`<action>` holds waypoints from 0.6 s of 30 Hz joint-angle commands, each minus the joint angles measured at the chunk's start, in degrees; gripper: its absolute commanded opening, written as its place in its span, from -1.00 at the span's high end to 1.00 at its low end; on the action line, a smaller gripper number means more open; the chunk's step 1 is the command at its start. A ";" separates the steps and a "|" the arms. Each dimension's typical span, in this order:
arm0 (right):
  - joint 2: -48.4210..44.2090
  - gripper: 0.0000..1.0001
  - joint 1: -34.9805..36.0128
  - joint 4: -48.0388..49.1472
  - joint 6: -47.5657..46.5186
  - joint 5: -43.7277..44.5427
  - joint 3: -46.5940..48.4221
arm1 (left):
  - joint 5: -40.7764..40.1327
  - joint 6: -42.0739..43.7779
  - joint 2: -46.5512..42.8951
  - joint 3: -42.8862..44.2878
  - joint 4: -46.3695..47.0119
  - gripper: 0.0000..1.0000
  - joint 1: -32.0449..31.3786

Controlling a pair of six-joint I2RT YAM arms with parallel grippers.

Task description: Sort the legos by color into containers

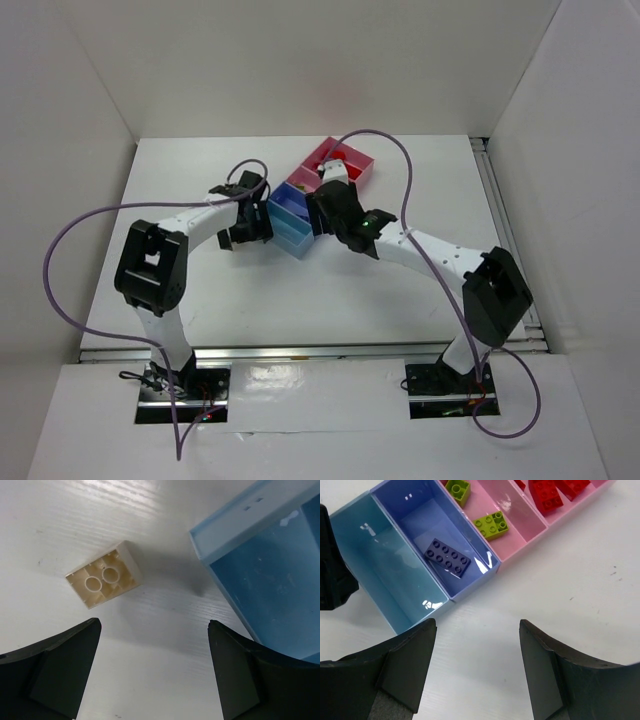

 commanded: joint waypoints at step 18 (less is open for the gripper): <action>-5.43 -0.48 -2.76 0.00 1.47 -1.96 -1.66 | 1.10 -2.52 2.11 2.27 -2.18 -1.00 5.97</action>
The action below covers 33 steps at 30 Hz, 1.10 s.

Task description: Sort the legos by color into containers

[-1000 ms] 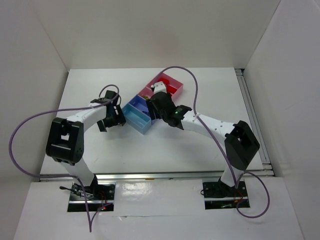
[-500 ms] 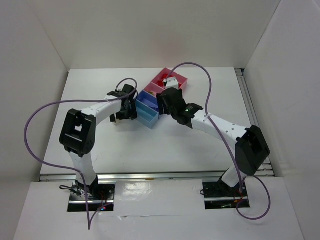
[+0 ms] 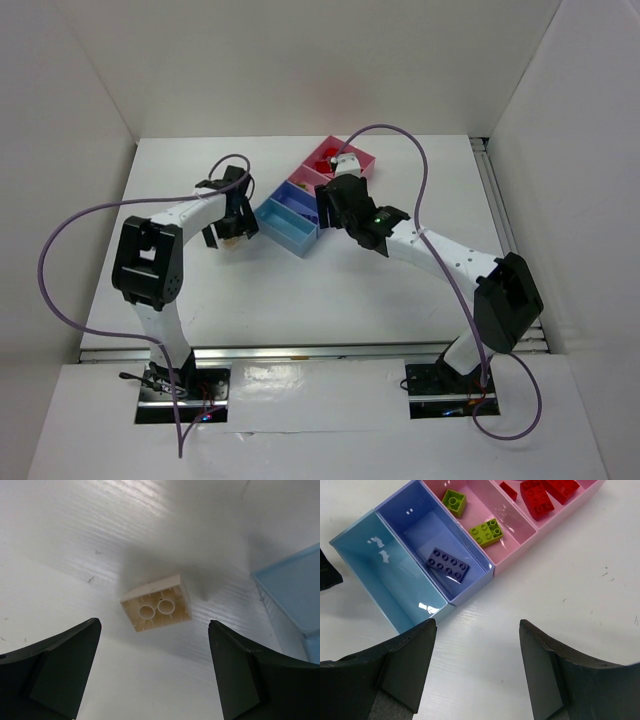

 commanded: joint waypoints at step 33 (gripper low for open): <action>-1.19 -0.48 0.59 -0.22 -2.17 -0.80 -0.76 | 3.46 -11.17 1.45 -0.68 1.56 -0.02 5.21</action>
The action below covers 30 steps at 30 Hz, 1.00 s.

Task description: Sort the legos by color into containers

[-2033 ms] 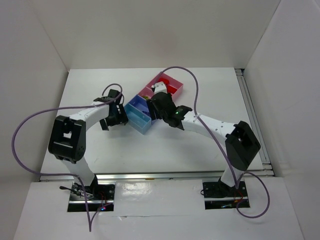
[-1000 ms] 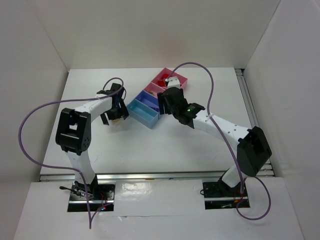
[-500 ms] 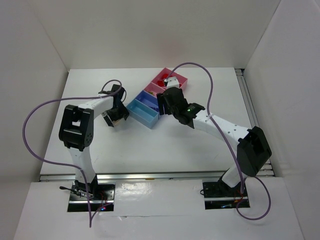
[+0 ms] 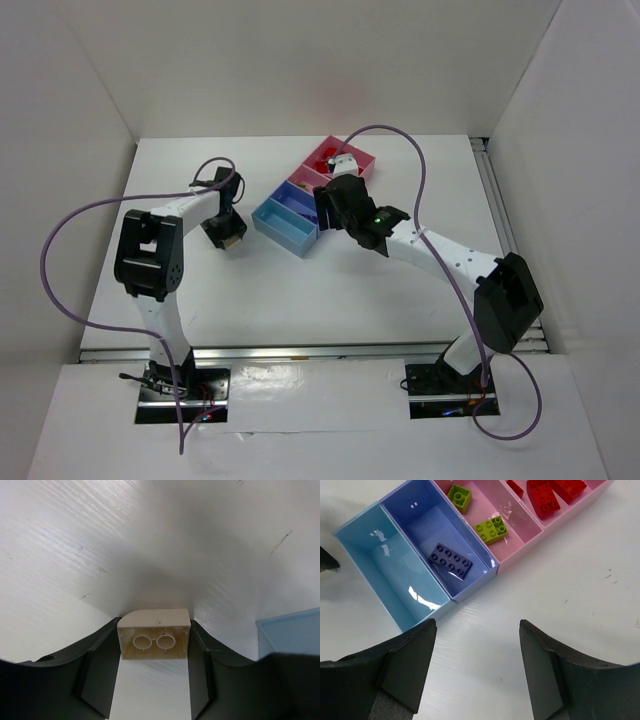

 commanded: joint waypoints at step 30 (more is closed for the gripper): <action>-16.82 -0.48 -9.27 -6.02 9.25 14.57 -7.88 | -0.31 10.46 2.99 20.80 -4.58 0.21 -19.51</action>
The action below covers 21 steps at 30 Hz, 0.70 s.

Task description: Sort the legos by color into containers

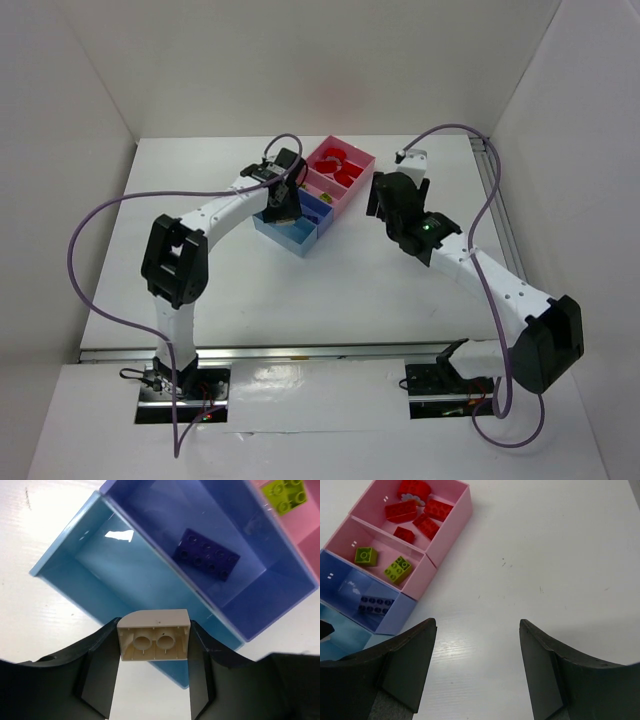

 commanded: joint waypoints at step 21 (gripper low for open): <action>-0.72 -1.00 -11.56 -15.48 21.04 3.91 -3.47 | -2.23 4.64 -13.33 8.51 -5.88 -0.91 -0.78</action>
